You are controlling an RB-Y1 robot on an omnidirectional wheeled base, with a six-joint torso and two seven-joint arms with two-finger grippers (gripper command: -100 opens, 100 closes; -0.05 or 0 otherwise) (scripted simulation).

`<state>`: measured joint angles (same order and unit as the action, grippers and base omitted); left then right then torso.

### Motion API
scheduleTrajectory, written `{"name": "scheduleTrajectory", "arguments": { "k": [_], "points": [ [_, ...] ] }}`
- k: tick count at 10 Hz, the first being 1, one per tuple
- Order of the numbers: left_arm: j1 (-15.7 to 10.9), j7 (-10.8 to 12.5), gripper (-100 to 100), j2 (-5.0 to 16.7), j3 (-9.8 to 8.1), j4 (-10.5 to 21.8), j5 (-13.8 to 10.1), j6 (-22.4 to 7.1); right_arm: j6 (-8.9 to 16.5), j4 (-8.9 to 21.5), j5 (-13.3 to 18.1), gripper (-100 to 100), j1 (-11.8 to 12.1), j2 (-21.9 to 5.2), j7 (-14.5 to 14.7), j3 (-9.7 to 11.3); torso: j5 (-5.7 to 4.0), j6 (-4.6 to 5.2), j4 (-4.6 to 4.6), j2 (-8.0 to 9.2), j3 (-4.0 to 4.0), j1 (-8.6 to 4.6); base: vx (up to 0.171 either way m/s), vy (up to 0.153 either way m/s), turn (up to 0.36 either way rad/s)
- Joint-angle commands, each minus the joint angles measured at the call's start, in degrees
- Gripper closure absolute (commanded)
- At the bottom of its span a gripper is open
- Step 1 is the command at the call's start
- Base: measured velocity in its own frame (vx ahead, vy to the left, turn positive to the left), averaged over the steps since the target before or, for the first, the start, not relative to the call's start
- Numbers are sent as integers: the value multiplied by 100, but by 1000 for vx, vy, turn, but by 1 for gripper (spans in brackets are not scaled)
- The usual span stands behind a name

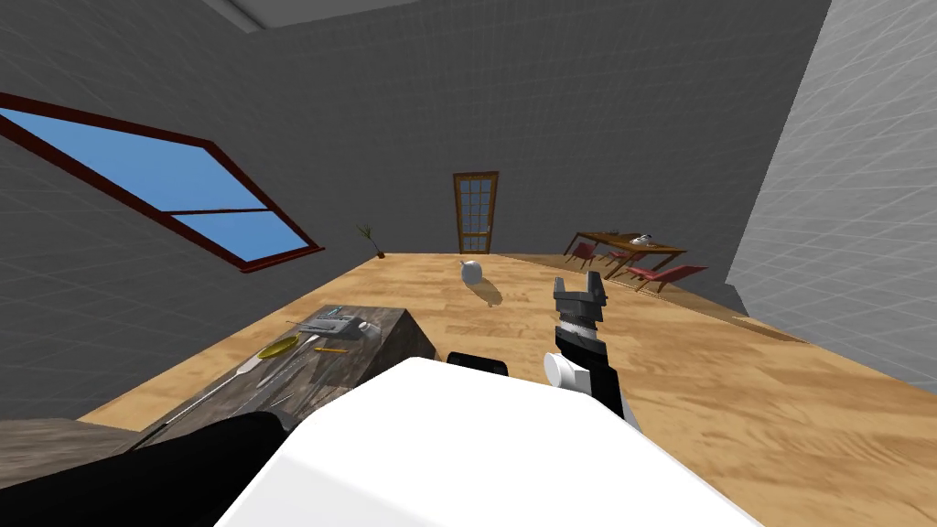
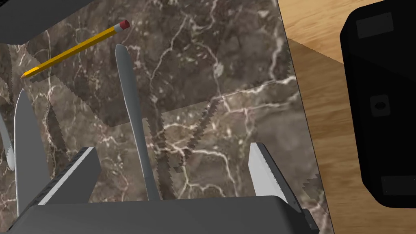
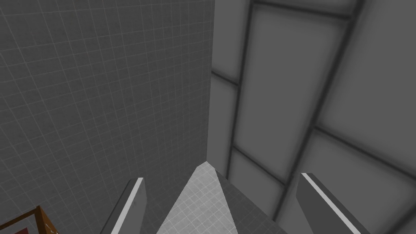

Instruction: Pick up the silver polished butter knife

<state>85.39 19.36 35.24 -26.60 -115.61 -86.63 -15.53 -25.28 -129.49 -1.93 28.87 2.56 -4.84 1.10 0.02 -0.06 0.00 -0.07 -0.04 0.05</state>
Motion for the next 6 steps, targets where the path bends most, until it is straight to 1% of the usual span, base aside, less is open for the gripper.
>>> {"name": "scheduleTrajectory", "arguments": {
  "k": [1,2,3,4,5,6],
  "points": [
    [211,84,-100,129,34,127,-286,-138,0,0,0,0,0,0,0,0,0,0,0,0,0,0,16,23,-199],
    [211,84,-100,129,34,127,-304,-138,0,0,0,0,-1,0,0,1,0,6,-1,-1,-1,3,20,33,-139],
    [211,84,-100,129,34,127,-371,-138,0,0,0,0,0,0,0,0,1,2,0,-2,-1,5,11,22,8],
    [398,212,-100,243,81,239,-596,-264,0,0,0,0,0,0,0,0,1,0,0,0,0,1,15,26,-185],
    [575,338,-100,352,134,349,-823,-379,0,0,0,0,-1,0,0,1,0,4,0,0,0,3,35,60,-365],
    [575,338,-100,352,134,349,-931,-379,0,0,0,0,-1,0,0,0,3,8,-2,-7,-4,17,34,68,-121]
  ]
}}
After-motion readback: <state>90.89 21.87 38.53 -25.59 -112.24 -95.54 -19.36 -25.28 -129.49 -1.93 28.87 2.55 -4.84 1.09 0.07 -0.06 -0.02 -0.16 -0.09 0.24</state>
